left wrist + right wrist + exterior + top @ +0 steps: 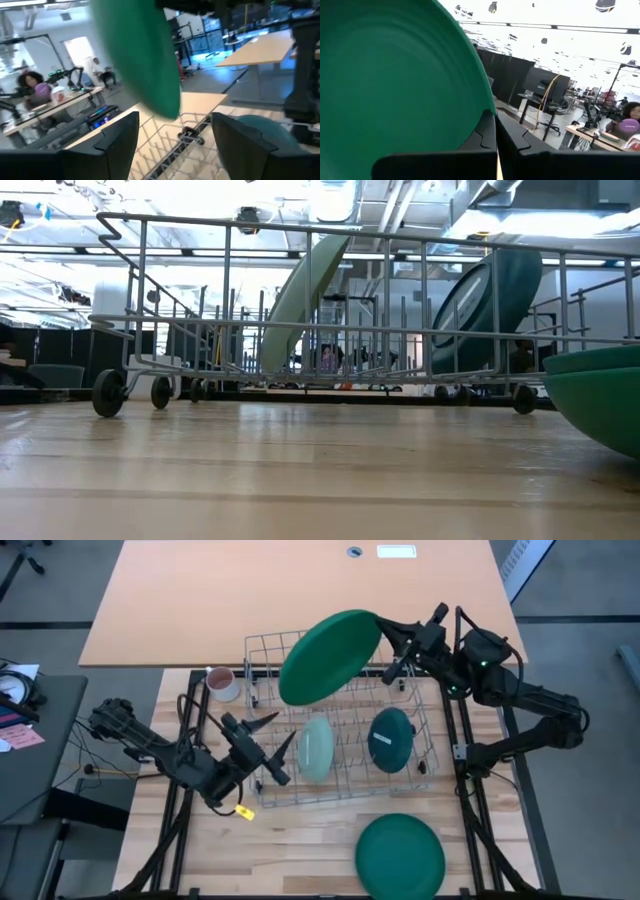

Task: Sort dishes
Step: Put a green plate in the dish rack

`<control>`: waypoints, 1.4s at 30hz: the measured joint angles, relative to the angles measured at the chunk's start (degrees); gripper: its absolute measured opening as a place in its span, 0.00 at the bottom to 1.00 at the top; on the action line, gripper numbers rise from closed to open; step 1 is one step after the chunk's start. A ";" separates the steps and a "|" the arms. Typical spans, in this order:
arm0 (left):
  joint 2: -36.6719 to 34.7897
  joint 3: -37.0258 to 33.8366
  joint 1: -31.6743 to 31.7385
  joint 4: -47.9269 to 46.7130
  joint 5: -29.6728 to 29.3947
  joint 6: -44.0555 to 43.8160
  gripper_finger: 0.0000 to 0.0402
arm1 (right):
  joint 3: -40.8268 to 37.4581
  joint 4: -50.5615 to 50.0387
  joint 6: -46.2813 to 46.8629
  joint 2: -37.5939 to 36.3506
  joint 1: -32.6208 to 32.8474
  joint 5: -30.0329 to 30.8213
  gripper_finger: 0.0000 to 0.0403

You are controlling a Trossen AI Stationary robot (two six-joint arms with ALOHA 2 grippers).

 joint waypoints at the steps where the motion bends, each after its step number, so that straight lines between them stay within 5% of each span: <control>1: 0.00 0.00 0.13 0.10 0.03 -0.04 0.61 | 0.00 0.06 -0.01 0.00 0.00 0.06 0.00; 8: 0.17 0.00 3.32 1.78 5.35 -6.13 0.61 | 0.00 2.27 0.29 0.86 0.00 0.09 0.00; 30: 0.26 0.00 12.69 2.25 -0.50 -6.13 0.60 | 0.00 1.97 -0.85 3.96 0.45 8.05 0.00; 42: 0.24 0.00 13.70 2.24 -2.33 -0.62 0.27 | 0.02 0.07 -2.91 3.92 3.48 14.22 0.00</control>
